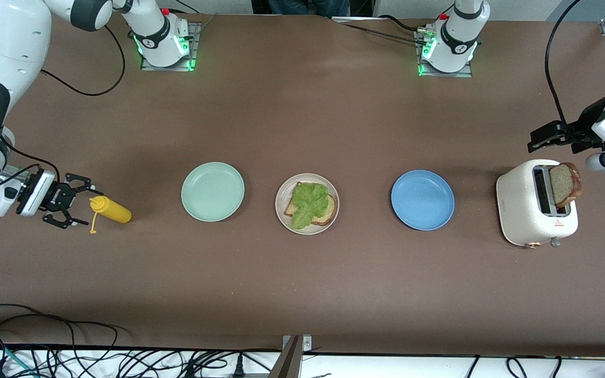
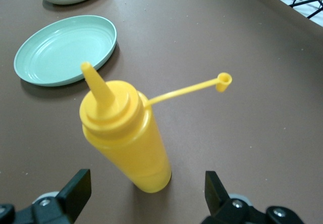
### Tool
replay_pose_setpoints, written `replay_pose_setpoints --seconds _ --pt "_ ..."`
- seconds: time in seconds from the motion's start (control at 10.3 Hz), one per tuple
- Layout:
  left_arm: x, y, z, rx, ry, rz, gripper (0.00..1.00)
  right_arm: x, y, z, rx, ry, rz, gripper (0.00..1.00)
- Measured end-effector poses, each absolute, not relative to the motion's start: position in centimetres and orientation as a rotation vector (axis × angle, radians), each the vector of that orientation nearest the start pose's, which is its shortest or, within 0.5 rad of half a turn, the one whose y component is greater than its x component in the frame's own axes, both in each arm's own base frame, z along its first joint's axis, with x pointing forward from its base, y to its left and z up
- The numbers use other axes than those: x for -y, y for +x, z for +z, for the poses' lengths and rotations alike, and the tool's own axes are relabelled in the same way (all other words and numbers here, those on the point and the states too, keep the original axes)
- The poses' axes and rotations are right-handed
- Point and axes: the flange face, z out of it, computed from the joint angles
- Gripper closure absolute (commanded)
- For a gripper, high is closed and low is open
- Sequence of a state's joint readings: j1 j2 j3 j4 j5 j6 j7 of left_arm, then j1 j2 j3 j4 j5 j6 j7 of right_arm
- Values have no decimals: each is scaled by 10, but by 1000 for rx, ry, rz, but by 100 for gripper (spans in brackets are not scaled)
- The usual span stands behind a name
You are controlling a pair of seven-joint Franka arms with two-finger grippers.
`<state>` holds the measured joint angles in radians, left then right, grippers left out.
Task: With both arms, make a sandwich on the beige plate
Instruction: 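Grasp the yellow mustard bottle with the right gripper, then lift the mustard bottle and carry it over the lettuce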
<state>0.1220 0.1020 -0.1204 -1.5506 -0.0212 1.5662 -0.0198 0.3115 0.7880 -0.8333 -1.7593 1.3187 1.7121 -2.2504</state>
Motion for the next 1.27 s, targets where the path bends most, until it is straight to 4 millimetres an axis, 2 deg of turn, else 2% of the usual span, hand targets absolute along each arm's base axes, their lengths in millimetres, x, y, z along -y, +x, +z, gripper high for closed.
replay_pose_setpoints --seconds 0.1,0.29,0.39,0.49,0.88,1.07,1.27 --pt "-2 582 576 35 -3171 136 0 183 606 212 1406 -2112 -738 0" --pt "-2 582 576 35 -3171 136 0 166 613 205 1391 -2082 -777 1" --pt "-2 582 576 35 -3171 136 0 156 616 201 1389 -2074 -788 30" --pt "-2 582 576 36 -3171 136 0 151 618 198 1389 -2074 -794 99" --pt "-1 582 576 32 -3171 136 0 146 627 203 1411 -2072 -811 100" --pt "0 582 576 31 -3171 136 0 130 648 225 1425 -2094 -792 100" --pt "0 582 576 30 -3171 136 0 92 676 271 1470 -2175 -705 100"
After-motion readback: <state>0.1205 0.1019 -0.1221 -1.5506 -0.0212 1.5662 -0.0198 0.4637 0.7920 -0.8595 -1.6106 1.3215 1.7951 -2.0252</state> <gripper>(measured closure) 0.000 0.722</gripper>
